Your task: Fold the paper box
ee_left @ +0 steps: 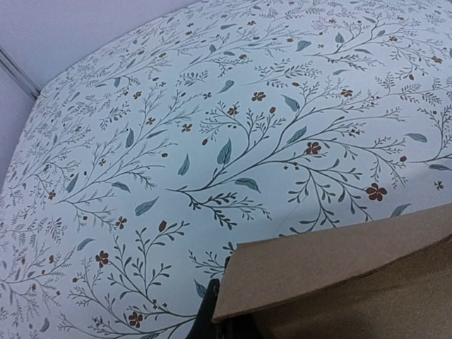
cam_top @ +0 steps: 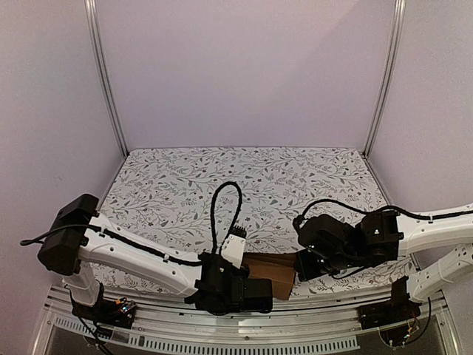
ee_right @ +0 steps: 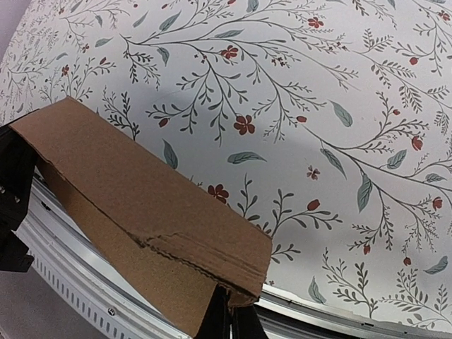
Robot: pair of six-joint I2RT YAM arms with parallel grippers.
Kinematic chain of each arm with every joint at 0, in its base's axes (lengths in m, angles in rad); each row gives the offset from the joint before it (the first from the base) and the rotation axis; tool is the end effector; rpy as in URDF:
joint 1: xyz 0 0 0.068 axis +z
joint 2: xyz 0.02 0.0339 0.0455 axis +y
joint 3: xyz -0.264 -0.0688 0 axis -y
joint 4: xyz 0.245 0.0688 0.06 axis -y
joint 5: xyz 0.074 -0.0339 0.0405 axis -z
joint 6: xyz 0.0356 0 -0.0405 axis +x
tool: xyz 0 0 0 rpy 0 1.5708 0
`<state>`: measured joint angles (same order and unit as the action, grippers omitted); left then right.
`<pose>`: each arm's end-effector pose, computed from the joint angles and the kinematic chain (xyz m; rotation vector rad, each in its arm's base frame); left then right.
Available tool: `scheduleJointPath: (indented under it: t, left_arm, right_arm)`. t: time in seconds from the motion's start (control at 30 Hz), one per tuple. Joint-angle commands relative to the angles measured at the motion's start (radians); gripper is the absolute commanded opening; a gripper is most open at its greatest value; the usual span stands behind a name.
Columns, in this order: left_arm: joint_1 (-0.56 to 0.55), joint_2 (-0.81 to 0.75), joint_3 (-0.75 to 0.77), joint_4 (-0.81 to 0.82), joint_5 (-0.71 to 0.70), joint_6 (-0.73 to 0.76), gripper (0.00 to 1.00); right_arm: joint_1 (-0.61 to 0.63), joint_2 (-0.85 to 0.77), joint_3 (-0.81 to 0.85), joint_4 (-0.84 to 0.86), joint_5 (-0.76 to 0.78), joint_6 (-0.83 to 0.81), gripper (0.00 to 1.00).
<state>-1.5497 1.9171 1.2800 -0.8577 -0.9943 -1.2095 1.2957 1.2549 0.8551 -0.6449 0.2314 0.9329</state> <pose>0.0372 -0.3486 0.1712 0.3200 2.1248 0.1413 0.0735 0.2303 0.2304 -0.3982 2.6327 0.5069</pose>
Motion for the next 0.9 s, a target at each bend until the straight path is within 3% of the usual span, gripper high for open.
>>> scheduleJointPath:
  t: [0.0,0.87]
  left_arm:
    - [0.005,0.069,-0.008,0.050,0.210,-0.005,0.00]
    - [0.005,0.091,0.027,0.000,0.217,-0.039,0.00]
  right_arm:
    - [0.032,0.021,0.036,0.151,-0.034,0.025,0.00]
    - [0.130,-0.049,-0.031,0.033,0.091,0.101,0.00]
